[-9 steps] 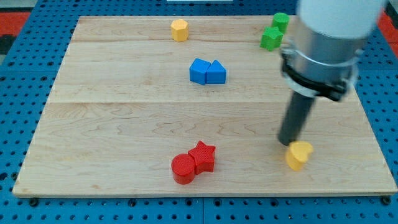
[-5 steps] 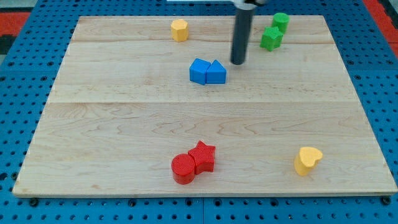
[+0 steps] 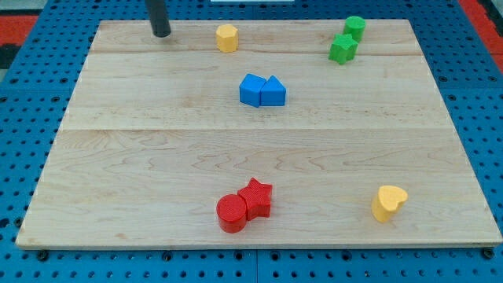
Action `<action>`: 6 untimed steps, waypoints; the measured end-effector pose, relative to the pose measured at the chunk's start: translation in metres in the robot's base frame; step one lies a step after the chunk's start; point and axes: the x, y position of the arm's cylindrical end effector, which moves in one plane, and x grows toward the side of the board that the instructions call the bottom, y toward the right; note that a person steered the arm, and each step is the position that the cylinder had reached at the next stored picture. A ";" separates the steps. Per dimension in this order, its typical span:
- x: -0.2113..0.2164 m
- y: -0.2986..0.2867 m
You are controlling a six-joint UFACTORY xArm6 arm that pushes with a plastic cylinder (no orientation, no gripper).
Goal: Push the yellow hexagon into the blue blocks
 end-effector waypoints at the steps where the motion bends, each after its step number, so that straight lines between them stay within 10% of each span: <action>1: -0.007 0.063; 6: 0.077 0.170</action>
